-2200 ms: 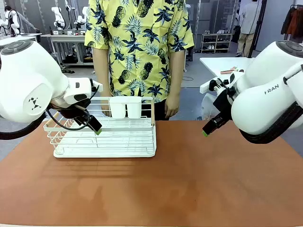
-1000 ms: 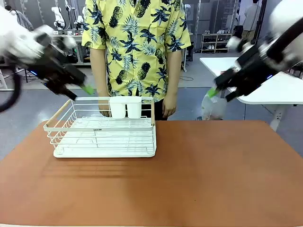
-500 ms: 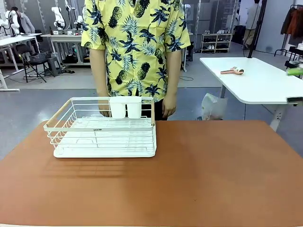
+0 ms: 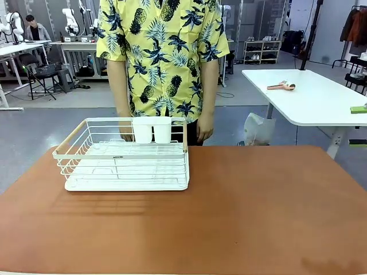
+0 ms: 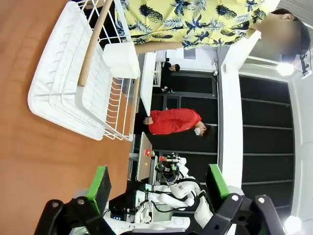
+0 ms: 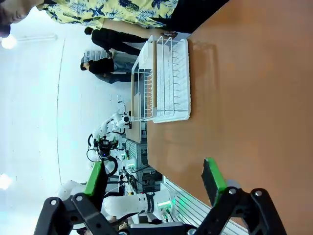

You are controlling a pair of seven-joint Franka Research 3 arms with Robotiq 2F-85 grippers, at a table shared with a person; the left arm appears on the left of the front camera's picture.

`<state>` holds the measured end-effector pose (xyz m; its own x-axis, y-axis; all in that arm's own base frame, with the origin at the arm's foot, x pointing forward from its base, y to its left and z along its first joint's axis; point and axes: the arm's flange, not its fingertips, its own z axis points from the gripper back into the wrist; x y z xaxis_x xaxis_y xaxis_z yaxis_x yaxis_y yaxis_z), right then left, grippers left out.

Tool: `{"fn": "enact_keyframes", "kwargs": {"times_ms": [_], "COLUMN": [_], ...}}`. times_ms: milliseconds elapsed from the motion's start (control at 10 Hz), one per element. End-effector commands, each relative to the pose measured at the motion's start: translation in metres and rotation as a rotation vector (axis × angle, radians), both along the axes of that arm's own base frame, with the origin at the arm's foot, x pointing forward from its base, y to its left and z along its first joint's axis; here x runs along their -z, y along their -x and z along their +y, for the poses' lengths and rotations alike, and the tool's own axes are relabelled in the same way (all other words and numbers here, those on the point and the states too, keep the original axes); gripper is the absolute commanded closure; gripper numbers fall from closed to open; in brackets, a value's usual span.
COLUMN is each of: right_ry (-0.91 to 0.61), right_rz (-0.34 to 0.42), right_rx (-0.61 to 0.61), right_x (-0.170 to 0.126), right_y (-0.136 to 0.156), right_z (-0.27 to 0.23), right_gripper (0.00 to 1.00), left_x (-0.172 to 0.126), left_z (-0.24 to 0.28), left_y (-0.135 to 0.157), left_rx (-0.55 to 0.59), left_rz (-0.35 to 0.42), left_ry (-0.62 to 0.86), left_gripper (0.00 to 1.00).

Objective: Clean the table.
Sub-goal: Pick up the Lint Roller when the human hands it over.

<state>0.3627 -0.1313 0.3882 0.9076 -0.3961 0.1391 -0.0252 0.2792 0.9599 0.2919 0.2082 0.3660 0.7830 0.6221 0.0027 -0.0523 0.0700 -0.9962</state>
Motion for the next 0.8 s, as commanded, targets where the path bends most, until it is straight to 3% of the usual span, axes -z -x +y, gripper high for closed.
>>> {"fn": "enact_keyframes", "kwargs": {"times_ms": [0, 500, 600, 700], "right_ry": [-0.012, -0.010, 0.053, 0.028], "right_rz": [-0.012, -0.010, 0.046, 0.055], "right_rx": [-0.001, 0.005, 0.092, 0.127], "right_x": [-0.011, -0.007, -0.007, -0.005], "right_y": [0.007, 0.005, 0.012, 0.021], "right_z": [-0.005, -0.008, -0.052, -0.083], "right_gripper": [0.00, 0.00, 0.00, 0.00], "left_x": [-0.011, -0.011, -0.011, -0.011], "left_z": [0.002, 0.002, 0.002, 0.002], "left_y": [0.010, 0.010, 0.010, 0.010], "left_rx": [0.034, 0.034, 0.034, 0.034], "left_rz": [-0.037, -0.037, -0.037, -0.037], "left_ry": [-0.026, -0.026, -0.026, -0.026], "left_gripper": [0.00, 0.00, 0.00, 0.00]}}
